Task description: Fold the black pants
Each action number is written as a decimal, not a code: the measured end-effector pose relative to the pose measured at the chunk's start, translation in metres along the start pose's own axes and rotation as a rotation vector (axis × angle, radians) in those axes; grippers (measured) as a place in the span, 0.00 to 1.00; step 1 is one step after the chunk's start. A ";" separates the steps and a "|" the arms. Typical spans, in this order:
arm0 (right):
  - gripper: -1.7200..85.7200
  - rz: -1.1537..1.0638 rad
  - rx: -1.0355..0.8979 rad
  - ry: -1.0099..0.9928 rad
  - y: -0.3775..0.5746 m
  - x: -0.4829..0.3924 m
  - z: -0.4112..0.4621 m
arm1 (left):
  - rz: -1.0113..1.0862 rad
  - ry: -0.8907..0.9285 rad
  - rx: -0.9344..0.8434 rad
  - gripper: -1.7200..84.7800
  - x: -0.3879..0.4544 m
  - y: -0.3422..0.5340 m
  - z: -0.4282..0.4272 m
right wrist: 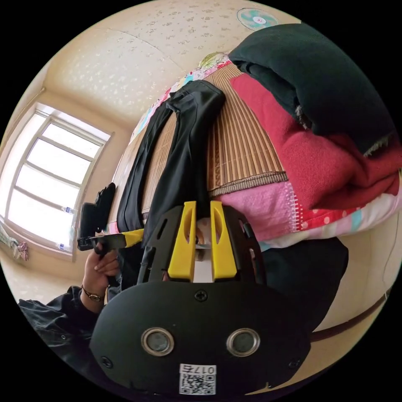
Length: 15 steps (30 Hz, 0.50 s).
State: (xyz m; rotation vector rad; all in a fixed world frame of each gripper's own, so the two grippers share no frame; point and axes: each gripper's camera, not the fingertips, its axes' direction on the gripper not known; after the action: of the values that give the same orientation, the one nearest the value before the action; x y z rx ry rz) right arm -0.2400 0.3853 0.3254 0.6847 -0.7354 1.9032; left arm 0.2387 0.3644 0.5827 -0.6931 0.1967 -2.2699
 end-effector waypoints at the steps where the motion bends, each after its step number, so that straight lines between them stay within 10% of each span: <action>1: 0.07 -0.024 -0.022 -0.017 0.001 -0.002 -0.004 | -0.005 0.045 0.005 0.07 -0.003 0.003 0.000; 8: 0.05 -0.124 0.130 -0.264 0.048 0.016 -0.110 | 0.209 0.145 0.156 0.06 0.036 0.077 -0.069; 15: 0.05 0.036 0.023 -0.095 0.074 0.055 -0.104 | 0.005 -0.089 0.106 0.09 0.001 0.125 -0.053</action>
State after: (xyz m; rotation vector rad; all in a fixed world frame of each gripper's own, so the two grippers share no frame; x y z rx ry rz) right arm -0.3445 0.4660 0.2816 0.7852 -0.7914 1.9249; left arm 0.2860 0.2710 0.4963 -0.7352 0.0355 -2.2212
